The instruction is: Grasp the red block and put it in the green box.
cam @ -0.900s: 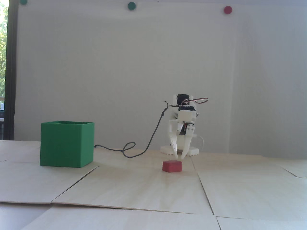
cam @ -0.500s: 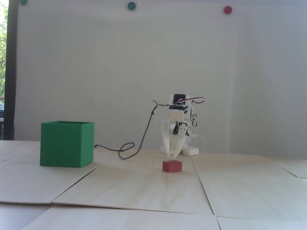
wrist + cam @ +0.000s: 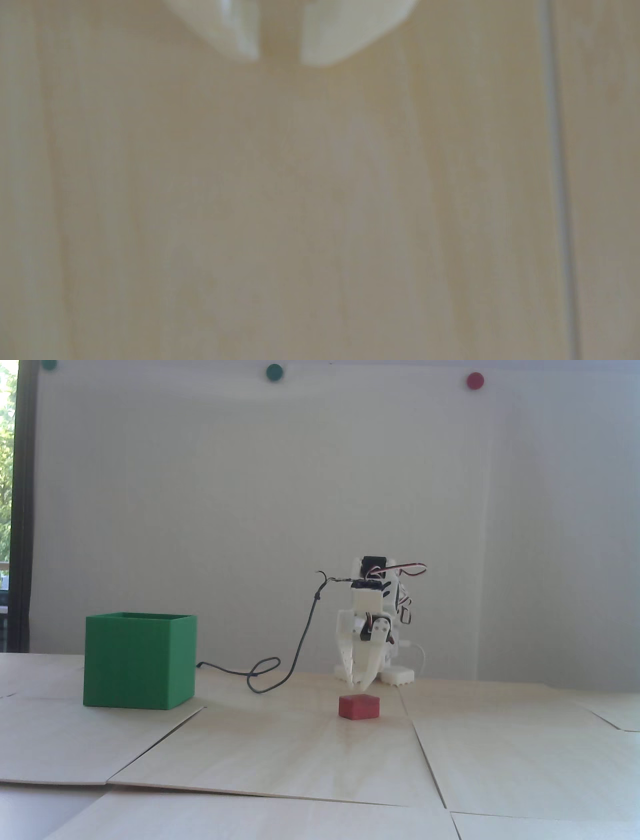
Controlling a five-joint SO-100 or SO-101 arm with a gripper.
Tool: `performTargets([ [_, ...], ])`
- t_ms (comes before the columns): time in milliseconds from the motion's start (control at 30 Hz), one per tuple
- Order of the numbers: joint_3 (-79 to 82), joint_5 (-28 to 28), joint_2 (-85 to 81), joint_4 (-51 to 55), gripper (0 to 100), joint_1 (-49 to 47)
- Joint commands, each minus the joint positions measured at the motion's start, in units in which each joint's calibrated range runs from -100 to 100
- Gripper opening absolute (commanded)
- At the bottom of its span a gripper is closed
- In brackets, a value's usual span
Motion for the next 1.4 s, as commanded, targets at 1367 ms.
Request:
performTargets([
  [1367, -7.0, -0.2, -1.1, 0.8, 2, -6.5],
])
